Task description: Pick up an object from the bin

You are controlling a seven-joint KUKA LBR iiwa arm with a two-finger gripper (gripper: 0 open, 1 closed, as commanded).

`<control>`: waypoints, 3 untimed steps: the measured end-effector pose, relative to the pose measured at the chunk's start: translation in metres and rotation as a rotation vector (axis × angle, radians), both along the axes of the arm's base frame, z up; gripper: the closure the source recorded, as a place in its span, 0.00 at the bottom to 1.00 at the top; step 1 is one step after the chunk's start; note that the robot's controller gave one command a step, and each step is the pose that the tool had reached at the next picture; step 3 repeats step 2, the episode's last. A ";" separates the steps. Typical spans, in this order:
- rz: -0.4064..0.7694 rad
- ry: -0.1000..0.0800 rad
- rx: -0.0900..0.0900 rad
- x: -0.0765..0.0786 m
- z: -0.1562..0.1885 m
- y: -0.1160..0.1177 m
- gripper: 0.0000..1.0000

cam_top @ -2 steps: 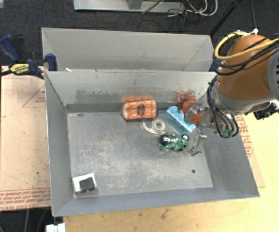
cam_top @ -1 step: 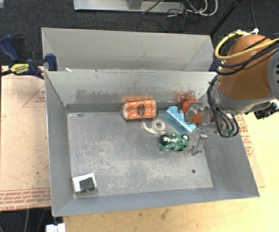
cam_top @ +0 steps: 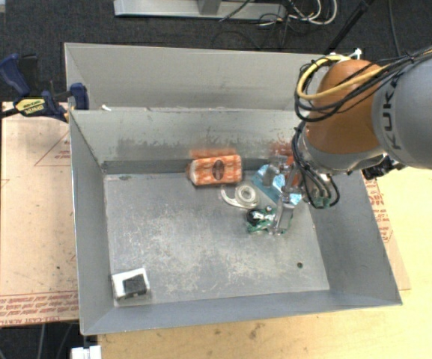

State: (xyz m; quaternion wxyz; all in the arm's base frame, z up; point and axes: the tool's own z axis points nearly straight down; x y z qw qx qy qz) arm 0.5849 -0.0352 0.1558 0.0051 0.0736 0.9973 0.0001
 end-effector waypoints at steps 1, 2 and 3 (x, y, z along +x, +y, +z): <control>0.037 0.005 0.001 0.018 -0.083 -0.001 1.00; 0.037 0.005 0.001 0.018 -0.083 -0.001 1.00; 0.037 0.005 0.001 0.018 -0.083 -0.001 1.00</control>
Offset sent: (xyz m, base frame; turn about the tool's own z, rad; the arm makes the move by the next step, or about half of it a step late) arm 0.0000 0.0000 0.0000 0.0000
